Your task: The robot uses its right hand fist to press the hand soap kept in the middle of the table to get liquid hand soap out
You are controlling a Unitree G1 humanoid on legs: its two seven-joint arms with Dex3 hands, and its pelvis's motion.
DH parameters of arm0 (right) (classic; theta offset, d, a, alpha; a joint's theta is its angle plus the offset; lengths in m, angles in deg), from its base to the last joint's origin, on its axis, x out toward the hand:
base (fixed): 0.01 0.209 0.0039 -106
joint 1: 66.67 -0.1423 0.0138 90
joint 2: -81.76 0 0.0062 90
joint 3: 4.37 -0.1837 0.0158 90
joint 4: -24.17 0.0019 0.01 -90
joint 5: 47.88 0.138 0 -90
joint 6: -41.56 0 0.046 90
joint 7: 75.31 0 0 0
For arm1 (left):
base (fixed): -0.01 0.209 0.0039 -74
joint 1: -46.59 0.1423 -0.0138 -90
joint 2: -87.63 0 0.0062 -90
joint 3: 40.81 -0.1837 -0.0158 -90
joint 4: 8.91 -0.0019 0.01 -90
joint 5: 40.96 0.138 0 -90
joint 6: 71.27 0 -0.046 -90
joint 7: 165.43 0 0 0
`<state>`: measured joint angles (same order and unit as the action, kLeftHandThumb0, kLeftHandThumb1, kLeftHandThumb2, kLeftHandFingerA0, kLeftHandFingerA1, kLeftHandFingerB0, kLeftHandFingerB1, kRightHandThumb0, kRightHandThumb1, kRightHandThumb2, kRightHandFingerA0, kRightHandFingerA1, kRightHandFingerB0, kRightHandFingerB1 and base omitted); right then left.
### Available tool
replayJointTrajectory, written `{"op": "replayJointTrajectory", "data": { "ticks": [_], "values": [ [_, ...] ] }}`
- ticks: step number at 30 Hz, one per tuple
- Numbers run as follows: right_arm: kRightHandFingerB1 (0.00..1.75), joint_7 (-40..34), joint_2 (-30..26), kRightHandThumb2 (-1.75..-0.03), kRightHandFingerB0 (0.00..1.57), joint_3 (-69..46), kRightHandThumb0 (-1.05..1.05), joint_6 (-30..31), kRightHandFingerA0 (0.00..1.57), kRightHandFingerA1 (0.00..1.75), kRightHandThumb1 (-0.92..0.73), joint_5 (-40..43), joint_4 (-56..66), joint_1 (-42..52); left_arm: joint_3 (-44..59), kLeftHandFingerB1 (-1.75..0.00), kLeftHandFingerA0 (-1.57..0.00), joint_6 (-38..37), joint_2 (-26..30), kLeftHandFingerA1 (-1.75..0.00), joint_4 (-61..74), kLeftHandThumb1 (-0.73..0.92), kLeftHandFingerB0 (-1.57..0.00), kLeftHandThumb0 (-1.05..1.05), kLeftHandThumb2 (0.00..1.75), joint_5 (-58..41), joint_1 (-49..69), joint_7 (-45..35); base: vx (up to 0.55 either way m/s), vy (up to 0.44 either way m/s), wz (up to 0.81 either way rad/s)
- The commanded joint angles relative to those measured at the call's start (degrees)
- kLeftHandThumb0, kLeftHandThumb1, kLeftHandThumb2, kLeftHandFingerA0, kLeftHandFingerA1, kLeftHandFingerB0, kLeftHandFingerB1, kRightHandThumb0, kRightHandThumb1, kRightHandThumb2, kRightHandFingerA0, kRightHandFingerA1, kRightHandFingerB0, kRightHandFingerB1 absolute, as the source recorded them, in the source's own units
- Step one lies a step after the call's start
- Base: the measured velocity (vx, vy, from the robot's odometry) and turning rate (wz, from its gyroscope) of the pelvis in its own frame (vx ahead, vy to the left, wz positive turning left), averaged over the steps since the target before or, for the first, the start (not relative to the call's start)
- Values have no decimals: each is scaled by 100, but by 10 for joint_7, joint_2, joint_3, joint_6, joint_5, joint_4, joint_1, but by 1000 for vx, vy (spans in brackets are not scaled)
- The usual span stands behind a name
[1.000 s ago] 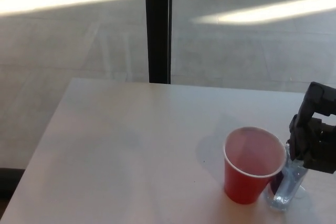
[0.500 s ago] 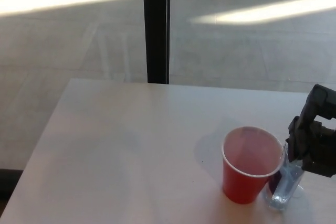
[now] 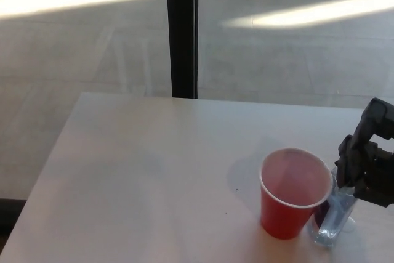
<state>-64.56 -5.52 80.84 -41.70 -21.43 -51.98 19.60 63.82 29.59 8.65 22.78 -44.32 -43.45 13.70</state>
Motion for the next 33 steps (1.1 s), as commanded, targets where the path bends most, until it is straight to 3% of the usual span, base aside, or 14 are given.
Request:
{"op": "replayJointTrajectory", "data": {
  "ticks": [1,3,4,7,16,17,19,20,21,24,26,27,28,33],
  "values": [
    [172,-10,-8,-128,73,31,-20,122,107,175,-54,-28,-87,71,2,-76,-67,10,20,-83,5,50,-54,-30,108,2,-3,-7,0,0,0],
    [172,-13,-9,-125,72,31,-19,125,105,175,-55,-30,-92,74,2,-75,-64,10,21,-81,11,51,-52,-30,109,0,-1,-14,0,0,0],
    [172,-12,-8,-126,71,30,-19,124,105,175,-55,-28,-95,75,0,-73,-65,8,22,-83,9,56,-50,-30,96,2,-2,-13,0,0,0],
    [175,-5,-12,-135,71,30,-18,121,105,175,-50,-29,-106,79,0,-76,-68,9,21,-83,-1,51,-55,-31,108,4,-9,-5,0,0,0],
    [172,1,-24,-134,72,40,-19,116,104,175,-51,-31,-117,85,-6,-71,-64,10,22,-82,-16,59,-47,-28,92,9,-17,-1,0,0,0],
    [171,-8,-25,-131,71,39,-19,126,101,175,-51,-30,-109,82,-5,-74,-65,11,22,-81,-12,50,-52,-31,108,8,-15,-2,0,0,0],
    [171,-15,-25,-131,71,37,-19,134,101,175,-51,-29,-104,79,-7,-74,-65,9,22,-81,-8,50,-52,-31,108,9,-11,-4,0,0,0],
    [170,-5,-33,-131,69,20,-22,141,101,175,-52,-2,-87,54,-2,-74,-64,11,21,-83,-4,57,-50,-29,97,3,-8,-6,0,0,0],
    [170,-3,-34,-125,67,16,-23,139,100,175,-57,5,-84,48,-2,-76,-67,13,21,-83,0,51,-55,-30,109,4,-6,-5,0,0,0],
    [164,-11,-37,-128,68,-4,-19,152,99,175,-56,32,-59,20,-5,-77,-66,16,21,-82,2,51,-57,-31,109,6,-3,-4,0,0,0],
    [163,-23,-41,-125,68,-19,-21,174,98,175,-58,59,-39,-1,-8,-75,-66,16,22,-82,6,51,-54,-31,109,9,0,-4,0,0,0],
    [157,-28,-41,-91,71,-21,-51,180,92,175,-75,61,-34,-4,-8,-76,-65,16,21,-82,8,50,-54,-32,110,9,1,-5,0,0,0],
    [169,-35,-40,-125,66,-35,-20,185,100,175,-61,84,-22,-27,-5,-75,-64,18,21,-81,12,51,-53,-31,110,6,2,-7,0,0,0],
    [168,-71,-53,-122,64,-73,-21,217,97,175,-59,129,25,-91,-5,-75,-64,18,19,-81,14,51,-52,-32,109,5,6,-7,0,0,0]
  ]
}}
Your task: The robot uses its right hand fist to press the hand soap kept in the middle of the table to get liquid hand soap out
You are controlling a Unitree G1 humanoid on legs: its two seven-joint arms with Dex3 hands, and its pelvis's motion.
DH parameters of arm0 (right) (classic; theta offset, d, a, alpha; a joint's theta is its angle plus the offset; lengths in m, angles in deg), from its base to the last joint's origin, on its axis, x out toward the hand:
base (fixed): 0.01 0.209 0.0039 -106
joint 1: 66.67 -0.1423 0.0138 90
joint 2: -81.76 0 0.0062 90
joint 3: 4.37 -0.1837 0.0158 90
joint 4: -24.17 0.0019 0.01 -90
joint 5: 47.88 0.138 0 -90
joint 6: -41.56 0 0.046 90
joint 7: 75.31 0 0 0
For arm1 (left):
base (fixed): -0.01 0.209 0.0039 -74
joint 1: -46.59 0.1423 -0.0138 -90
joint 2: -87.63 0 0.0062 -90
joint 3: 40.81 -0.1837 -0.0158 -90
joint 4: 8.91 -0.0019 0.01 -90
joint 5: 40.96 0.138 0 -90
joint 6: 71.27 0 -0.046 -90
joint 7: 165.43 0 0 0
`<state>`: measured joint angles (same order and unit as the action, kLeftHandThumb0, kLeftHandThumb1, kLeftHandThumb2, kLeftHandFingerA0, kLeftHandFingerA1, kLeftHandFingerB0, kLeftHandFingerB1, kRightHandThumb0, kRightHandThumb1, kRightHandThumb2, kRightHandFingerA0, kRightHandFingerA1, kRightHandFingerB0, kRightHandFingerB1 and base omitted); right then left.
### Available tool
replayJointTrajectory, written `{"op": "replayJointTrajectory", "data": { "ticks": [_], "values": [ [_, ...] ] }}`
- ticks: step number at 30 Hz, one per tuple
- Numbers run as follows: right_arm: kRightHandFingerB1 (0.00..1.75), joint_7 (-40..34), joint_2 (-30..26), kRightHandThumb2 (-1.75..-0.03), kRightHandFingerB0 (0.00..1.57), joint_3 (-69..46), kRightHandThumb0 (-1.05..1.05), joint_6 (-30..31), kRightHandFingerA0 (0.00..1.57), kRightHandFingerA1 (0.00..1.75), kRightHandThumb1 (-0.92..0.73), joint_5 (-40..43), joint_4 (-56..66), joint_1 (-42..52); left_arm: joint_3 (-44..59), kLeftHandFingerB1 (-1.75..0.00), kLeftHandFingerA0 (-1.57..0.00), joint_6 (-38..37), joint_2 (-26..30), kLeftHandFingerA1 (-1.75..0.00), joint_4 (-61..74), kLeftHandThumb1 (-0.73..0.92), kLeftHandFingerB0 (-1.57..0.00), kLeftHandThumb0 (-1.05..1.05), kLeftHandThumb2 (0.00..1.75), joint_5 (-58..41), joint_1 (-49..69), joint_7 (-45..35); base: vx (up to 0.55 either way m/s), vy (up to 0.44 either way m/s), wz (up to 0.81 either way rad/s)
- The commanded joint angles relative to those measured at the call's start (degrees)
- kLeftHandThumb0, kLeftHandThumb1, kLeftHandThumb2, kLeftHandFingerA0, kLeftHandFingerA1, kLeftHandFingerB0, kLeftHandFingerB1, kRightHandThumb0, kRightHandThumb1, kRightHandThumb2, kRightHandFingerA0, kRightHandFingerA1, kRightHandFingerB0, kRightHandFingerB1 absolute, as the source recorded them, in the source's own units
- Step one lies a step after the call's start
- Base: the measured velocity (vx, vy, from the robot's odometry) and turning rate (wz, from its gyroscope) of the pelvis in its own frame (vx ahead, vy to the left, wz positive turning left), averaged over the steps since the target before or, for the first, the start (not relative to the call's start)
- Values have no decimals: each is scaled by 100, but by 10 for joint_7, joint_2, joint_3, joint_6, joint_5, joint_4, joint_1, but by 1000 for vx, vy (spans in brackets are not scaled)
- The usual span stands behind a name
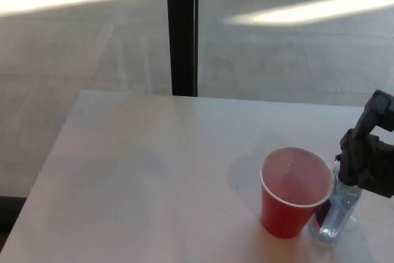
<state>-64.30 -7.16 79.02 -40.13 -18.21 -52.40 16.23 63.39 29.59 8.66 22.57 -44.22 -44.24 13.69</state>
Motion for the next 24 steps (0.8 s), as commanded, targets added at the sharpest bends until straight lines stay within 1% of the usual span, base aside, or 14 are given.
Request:
{"op": "replayJointTrajectory", "data": {
  "ticks": [1,4,8,13,15,16,17,18,19,20,21,22,23,24],
  "values": [
    [166,-85,-29,-123,66,-73,-18,211,97,175,-60,144,31,-72,0,-75,-65,17,19,-81,16,51,-52,-32,109,3,16,-8,0,0,0],
    [163,-99,-58,-116,61,-107,-20,229,94,175,-64,186,56,-112,-5,-75,-69,17,20,-83,13,50,-54,-31,108,9,15,-4,0,0,0],
    [152,-111,-77,-117,69,-138,-24,245,95,175,-62,221,64,-144,-1,-75,-66,10,20,-82,2,51,-53,-31,109,6,15,-6,0,0,0],
    [162,-159,-130,-104,59,-222,-23,267,92,175,-70,323,54,-201,1,-76,-66,8,19,-82,1,50,-55,-33,108,3,18,-7,0,0,0],
    [156,-167,-161,-103,63,-257,-26,275,90,175,-66,341,41,-209,0,-76,-68,4,18,-83,-4,50,-56,-33,108,5,18,-5,0,0,0],
    [170,-173,-176,-108,63,-284,-25,272,94,175,-58,359,34,-209,-2,-77,-69,5,18,-84,-4,50,-57,-33,108,7,18,-1,0,0,0],
    [170,-176,-182,-108,63,-296,-25,272,94,175,-58,366,31,-209,-3,-77,-69,6,17,-84,-4,50,-57,-33,108,8,18,0,0,0,0],
    [159,-177,-189,-123,86,-312,-26,274,104,175,-42,369,28,-202,-3,-76,-68,4,18,-83,-5,51,-56,-33,108,8,18,-2,0,0,0],
    [158,-181,-200,-125,87,-343,-27,270,105,175,-40,368,25,-184,-3,-76,-67,5,19,-82,-5,51,-56,-32,108,8,19,-3,0,0,0],
    [147,-191,-202,-103,89,-364,-35,267,109,173,-52,358,27,-167,0,-77,-68,8,18,-83,-7,51,-57,-32,108,6,18,0,0,0,0],
    [123,-205,-207,-109,105,-384,-45,272,137,144,-43,342,26,-149,0,-76,-67,9,18,-82,-10,52,-56,-31,108,6,16,1,0,0,0],
    [123,-215,-210,-109,105,-396,-45,278,137,144,-43,331,26,-139,-3,-76,-67,12,18,-82,-6,52,-56,-31,108,8,17,1,0,0,0],
    [131,-214,-214,-130,98,-417,-33,286,110,169,-22,337,12,-122,-3,-77,-70,10,18,-83,-10,51,-57,-32,107,9,16,3,0,0,0],
    [120,-196,-218,-118,105,-459,-33,294,138,145,-28,331,-18,-77,-5,-77,-71,2,19,-84,-17,50,-59,-32,107,13,16,6,0,0,0]
  ]
}}
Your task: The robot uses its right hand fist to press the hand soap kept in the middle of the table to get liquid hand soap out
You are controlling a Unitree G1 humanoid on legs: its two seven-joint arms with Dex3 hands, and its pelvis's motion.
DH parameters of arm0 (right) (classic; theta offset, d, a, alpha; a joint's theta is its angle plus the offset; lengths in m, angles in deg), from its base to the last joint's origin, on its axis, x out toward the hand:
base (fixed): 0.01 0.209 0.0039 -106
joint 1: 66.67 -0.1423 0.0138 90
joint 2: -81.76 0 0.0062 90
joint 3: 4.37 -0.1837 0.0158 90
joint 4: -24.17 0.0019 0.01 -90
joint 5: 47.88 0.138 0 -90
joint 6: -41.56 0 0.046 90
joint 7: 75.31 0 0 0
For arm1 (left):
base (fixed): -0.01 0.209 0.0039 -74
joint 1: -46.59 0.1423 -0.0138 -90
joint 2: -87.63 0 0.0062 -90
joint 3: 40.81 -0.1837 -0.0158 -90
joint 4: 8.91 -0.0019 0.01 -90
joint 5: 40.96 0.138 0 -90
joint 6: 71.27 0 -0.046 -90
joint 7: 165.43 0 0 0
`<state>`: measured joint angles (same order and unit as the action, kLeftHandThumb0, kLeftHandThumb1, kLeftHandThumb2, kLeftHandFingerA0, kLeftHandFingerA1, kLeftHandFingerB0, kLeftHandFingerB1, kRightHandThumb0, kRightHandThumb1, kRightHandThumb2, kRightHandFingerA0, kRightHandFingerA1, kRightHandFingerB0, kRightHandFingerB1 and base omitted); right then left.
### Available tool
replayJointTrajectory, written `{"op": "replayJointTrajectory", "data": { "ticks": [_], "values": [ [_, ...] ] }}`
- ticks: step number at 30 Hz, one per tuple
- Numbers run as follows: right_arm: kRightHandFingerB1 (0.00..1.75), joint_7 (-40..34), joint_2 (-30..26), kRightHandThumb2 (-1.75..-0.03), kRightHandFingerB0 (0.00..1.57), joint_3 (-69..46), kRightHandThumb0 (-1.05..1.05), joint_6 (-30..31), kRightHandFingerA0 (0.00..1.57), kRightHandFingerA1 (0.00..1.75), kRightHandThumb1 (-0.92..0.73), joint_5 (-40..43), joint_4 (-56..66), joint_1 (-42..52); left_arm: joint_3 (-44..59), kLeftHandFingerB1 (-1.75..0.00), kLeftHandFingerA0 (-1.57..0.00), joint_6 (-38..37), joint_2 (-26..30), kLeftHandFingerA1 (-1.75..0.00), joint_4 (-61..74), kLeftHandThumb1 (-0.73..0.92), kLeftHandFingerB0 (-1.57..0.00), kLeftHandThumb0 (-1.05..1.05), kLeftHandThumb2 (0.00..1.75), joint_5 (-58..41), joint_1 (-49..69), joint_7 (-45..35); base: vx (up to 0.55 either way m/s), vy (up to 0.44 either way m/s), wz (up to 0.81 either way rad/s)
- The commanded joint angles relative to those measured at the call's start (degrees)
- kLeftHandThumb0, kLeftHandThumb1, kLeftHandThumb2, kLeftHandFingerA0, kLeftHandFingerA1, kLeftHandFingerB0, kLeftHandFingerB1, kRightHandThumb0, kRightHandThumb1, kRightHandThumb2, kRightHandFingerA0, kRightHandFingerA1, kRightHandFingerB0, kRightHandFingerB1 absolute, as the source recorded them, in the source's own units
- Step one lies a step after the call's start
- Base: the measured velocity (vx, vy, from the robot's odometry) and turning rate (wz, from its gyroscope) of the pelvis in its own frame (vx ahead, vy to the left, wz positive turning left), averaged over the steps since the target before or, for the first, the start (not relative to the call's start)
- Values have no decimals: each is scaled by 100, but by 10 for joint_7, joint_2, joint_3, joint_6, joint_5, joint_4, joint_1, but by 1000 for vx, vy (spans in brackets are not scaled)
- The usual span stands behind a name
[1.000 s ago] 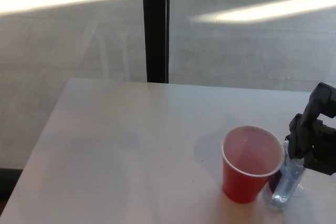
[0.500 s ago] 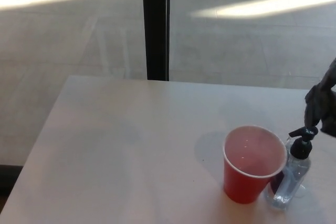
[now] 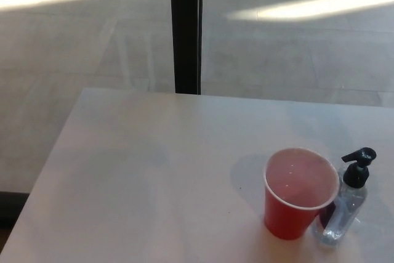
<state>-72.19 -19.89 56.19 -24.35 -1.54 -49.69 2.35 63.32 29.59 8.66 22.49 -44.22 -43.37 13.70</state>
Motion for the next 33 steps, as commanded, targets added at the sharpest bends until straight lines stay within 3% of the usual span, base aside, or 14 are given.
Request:
{"op": "replayJointTrajectory", "data": {
  "ticks": [1,3,6,9,11,12,14,16,17,21,24,25,27,33],
  "values": [
    [122,-112,-86,-118,107,-253,-33,135,141,147,-23,139,-60,91,-1,-78,-71,3,18,-84,-15,51,-59,-32,108,9,10,3,0,0,0],
    [121,-131,-76,-118,108,-272,-28,133,141,144,-24,139,-74,102,-2,-77,-70,3,19,-84,-9,51,-58,-32,109,8,13,0,0,0,0],
    [147,-159,-32,-159,104,-315,-33,85,126,166,-6,71,-131,151,2,-74,-67,3,17,-84,-14,58,-51,-30,94,5,13,1,0,0,0],
    [154,-240,5,-149,103,-365,-46,49,128,174,-25,38,-220,171,-3,-77,-68,5,17,-82,-12,51,-57,-32,108,9,14,3,0,0,0],
    [134,-254,26,-134,112,-378,-46,21,154,159,-48,18,-259,193,0,-76,-67,1,16,-82,-22,51,-56,-32,108,7,10,4,0,0,0],
    [160,-267,41,-158,87,-383,-44,15,135,175,-33,9,-267,207,0,-77,-68,1,16,-83,-20,51,-57,-32,108,6,11,3,0,0,0],
    [125,-290,52,-126,95,-390,-63,-1,157,163,-48,-2,-305,211,3,-76,-68,0,14,-83,-17,51,-57,-31,109,4,14,3,0,0,0],
    [125,-304,57,-126,95,-397,-63,-4,157,163,-48,0,-332,213,3,-76,-68,1,14,-83,-13,51,-57,-31,109,3,16,3,0,0,0],
    [158,-309,63,-128,78,-391,-53,-5,144,175,-48,-10,-344,217,4,-77,-68,-1,17,-83,-11,52,-57,-31,109,2,18,-1,0,0,0],
    [155,-284,87,-146,87,-366,-47,-16,140,173,-33,-40,-367,251,8,-76,-65,9,16,-81,-5,52,-55,-30,109,-2,16,1,0,0,0],
    [131,-257,96,-145,92,-308,-43,-25,124,170,-38,-92,-383,282,5,-76,-67,4,15,-82,5,52,-56,-30,109,1,22,-2,0,0,0],
    [100,-234,106,-121,88,-285,-46,-42,148,149,-45,-107,-397,293,5,-76,-69,0,14,-86,-15,57,-55,-30,93,3,12,6,0,0,0],
    [96,-228,123,-127,78,-275,-40,-51,124,164,-34,-103,-397,299,6,-77,-69,-4,14,-85,-18,56,-56,-30,95,1,12,3,0,0,0],
    [122,-184,118,-105,108,-251,-46,-49,147,147,-34,-95,-425,305,15,-72,-62,5,9,-81,-14,56,-49,-27,98,-6,17,3,0,0,0]
  ]
}}
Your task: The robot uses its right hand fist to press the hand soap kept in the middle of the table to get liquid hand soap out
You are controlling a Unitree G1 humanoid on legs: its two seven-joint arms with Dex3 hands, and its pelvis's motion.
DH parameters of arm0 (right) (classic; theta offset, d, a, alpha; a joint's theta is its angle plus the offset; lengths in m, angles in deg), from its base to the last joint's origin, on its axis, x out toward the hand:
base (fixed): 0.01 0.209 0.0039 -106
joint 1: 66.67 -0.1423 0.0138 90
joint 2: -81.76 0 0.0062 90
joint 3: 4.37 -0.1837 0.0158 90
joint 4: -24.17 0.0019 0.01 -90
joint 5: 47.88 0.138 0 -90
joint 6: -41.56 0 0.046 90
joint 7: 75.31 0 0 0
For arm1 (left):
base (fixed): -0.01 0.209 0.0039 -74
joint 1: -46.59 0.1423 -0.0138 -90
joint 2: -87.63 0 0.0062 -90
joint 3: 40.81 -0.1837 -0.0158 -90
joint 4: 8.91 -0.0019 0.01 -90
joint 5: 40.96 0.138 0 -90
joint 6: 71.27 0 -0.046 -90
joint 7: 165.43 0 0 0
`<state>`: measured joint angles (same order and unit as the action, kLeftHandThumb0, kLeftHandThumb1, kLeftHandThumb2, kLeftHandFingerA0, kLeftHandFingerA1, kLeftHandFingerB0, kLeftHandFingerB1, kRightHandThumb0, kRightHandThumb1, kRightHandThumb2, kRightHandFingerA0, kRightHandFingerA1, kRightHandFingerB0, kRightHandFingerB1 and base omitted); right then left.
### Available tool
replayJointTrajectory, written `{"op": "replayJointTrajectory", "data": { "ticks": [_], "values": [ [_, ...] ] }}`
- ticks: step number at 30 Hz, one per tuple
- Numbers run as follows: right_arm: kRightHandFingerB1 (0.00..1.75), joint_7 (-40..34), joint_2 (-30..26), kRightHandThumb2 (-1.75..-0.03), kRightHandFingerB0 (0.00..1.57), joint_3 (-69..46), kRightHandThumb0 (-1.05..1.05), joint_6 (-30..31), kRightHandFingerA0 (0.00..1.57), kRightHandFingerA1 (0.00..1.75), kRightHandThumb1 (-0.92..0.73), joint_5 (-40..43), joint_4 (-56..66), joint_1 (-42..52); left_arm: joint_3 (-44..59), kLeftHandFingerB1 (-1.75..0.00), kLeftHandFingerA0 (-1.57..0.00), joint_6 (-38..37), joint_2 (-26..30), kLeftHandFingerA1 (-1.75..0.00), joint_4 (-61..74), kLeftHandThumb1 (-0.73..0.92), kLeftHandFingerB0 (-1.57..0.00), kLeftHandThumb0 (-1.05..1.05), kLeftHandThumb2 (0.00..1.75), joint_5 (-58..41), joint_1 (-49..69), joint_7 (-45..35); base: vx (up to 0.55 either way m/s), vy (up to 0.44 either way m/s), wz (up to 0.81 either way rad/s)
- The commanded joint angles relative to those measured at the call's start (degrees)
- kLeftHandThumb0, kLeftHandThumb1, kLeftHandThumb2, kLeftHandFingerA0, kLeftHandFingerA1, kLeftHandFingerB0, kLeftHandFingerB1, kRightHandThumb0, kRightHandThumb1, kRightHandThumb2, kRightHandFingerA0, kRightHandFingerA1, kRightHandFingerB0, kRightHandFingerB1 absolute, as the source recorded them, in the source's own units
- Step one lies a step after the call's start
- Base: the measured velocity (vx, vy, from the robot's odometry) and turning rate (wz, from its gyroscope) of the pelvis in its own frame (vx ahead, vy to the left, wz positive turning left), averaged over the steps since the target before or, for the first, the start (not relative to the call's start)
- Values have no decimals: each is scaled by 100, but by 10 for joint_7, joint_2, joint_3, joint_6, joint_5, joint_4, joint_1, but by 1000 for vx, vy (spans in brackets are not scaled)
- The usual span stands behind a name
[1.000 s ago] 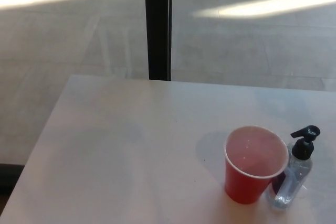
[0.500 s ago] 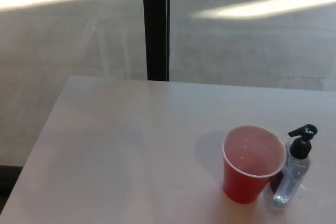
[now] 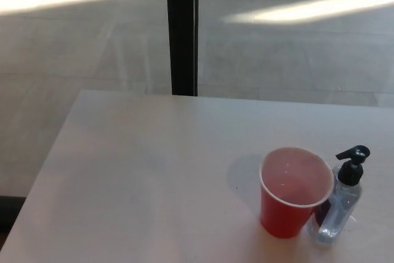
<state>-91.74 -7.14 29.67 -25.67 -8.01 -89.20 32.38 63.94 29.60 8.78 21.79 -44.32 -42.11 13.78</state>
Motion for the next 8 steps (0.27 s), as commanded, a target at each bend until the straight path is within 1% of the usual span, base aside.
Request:
{"op": "replayJointTrajectory", "data": {
  "ticks": [1,2,3,4,5,6,7,8],
  "values": [
    [122,13,-12,-105,108,16,-46,-38,147,147,-34,-30,-33,3,10,-72,-62,4,7,-81,-8,56,-49,-27,98,-5,4,3,0,0,0],
    [122,15,-13,-105,108,19,-48,-40,148,149,-32,-32,-38,3,7,-71,-63,2,8,-81,-16,59,-49,-28,90,-2,-1,2,0,0,0],
    [113,9,-13,-105,99,19,-46,-30,145,147,-31,-30,-32,4,9,-75,-64,3,6,-81,-13,51,-53,-31,107,-4,1,3,0,0,0],
    [113,6,-13,-105,99,20,-46,-26,145,147,-31,-29,-29,5,10,-75,-64,4,5,-81,-11,51,-53,-31,107,-5,3,3,0,0,0],
    [133,8,-8,-110,87,20,-38,-29,122,174,-31,-27,-18,9,9,-75,-64,2,6,-81,-13,51,-54,-31,107,-4,3,3,0,0,0],
    [126,3,-6,-109,80,21,-36,-25,121,175,-33,-27,-10,10,9,-73,-63,3,6,-82,-13,59,-51,-30,92,-3,2,4,0,0,0],
    [126,-4,-3,-109,80,21,-36,-18,121,175,-33,-27,1,12,8,-73,-63,5,6,-82,-15,59,-51,-30,92,-2,1,6,0,0,0],
    [117,0,-1,-111,76,22,-32,-22,122,175,-32,-26,-4,11,10,-73,-58,10,5,-77,-11,52,-51,-31,106,-4,0,8,0,0,0]
  ]
}}
